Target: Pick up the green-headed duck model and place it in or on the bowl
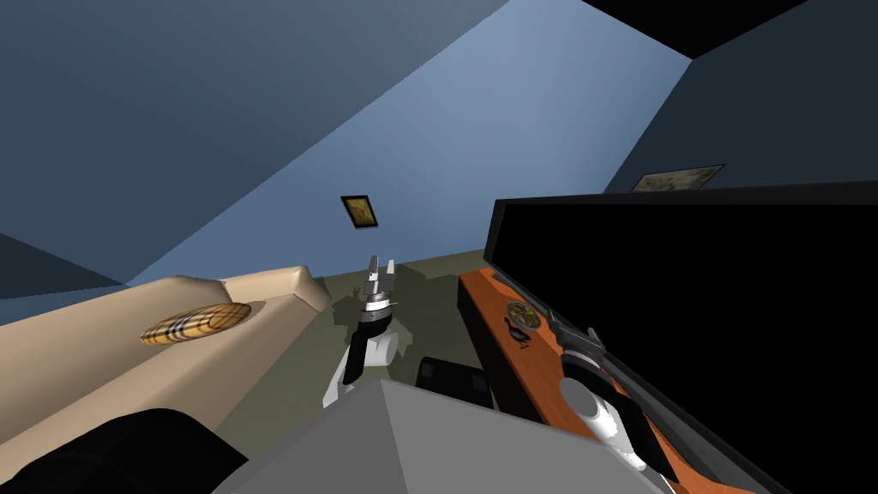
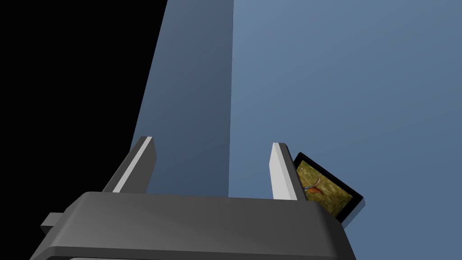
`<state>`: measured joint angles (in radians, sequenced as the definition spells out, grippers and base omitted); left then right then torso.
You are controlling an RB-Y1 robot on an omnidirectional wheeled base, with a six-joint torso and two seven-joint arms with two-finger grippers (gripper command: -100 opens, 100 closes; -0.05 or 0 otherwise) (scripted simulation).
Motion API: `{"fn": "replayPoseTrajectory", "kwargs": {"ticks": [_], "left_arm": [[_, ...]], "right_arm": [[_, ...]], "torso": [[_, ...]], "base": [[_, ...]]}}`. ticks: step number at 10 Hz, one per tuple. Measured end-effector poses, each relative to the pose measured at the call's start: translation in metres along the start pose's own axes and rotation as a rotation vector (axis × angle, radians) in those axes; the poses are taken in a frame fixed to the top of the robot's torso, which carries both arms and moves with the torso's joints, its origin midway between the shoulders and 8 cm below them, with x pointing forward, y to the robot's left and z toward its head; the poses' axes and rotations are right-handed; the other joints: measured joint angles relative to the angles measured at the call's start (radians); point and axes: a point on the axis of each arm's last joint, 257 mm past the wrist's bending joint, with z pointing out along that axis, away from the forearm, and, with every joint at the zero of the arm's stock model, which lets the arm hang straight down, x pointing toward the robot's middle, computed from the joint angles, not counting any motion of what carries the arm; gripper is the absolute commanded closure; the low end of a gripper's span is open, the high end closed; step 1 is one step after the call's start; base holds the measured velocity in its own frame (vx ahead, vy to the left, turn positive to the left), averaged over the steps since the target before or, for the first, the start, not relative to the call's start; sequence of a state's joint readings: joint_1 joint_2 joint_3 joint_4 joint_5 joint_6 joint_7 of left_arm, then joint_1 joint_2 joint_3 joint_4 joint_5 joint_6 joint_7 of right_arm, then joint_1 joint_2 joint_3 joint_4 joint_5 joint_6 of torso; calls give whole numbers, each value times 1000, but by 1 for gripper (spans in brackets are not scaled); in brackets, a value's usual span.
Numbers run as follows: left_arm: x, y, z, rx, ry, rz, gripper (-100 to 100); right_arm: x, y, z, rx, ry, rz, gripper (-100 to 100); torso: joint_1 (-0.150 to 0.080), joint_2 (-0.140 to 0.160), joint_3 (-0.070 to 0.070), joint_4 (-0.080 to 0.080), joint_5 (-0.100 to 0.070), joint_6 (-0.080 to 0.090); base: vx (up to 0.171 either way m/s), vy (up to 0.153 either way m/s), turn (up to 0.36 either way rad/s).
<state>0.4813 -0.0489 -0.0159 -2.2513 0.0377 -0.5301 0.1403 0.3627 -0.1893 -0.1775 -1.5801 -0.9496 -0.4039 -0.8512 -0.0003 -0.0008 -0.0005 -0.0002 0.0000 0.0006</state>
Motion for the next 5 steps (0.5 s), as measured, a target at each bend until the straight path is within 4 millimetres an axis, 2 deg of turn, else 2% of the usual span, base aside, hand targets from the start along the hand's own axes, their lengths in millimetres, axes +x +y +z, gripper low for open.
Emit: {"fn": "replayPoseTrajectory", "kwargs": {"ticks": [2,5], "left_arm": [[0,0,0,0,0,0,0],[0,0,0,0,0,0,0]], "right_arm": [[-25,8,-3,-35,-55,106,-100],[-47,16,-7,-70,-106,213,-100]], "torso": [[0,0,0,0,0,0],[0,0,0,0,0,0]], "base": [[7,-5,85],[5,-2,67]]}}
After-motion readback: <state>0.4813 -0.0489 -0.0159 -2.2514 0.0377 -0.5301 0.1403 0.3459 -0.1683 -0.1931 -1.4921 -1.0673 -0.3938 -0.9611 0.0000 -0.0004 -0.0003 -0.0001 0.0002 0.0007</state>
